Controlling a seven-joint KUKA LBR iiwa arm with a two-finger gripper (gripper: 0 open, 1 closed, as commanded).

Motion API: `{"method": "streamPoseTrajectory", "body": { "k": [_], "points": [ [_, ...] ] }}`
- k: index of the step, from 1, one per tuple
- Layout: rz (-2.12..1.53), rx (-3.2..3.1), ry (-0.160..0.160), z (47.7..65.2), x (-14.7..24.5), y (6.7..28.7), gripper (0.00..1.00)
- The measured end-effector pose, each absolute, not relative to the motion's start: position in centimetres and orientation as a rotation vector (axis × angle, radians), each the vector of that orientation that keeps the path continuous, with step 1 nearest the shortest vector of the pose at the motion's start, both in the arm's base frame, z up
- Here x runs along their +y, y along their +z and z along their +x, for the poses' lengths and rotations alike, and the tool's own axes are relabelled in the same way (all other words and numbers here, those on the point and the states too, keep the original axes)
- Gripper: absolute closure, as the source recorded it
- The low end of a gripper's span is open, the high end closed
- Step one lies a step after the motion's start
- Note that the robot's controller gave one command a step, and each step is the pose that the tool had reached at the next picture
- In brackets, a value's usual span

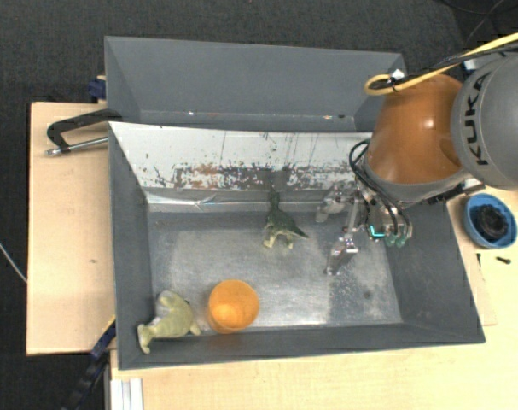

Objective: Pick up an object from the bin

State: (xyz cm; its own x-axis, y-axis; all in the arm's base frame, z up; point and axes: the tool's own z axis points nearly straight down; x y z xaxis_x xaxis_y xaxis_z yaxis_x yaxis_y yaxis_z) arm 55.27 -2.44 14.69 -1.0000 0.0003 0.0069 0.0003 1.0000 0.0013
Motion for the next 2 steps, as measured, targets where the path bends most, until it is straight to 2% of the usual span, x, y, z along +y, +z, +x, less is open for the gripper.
{"method": "streamPoseTrajectory", "body": {
  "k": [1,2],
  "points": [
    [0.1,-3.148,0.0,59.67,1.89,7.16,0.0],
    [0.098,-3.141,-0.001,59.53,1.84,7.44,1.0]
  ]
}}
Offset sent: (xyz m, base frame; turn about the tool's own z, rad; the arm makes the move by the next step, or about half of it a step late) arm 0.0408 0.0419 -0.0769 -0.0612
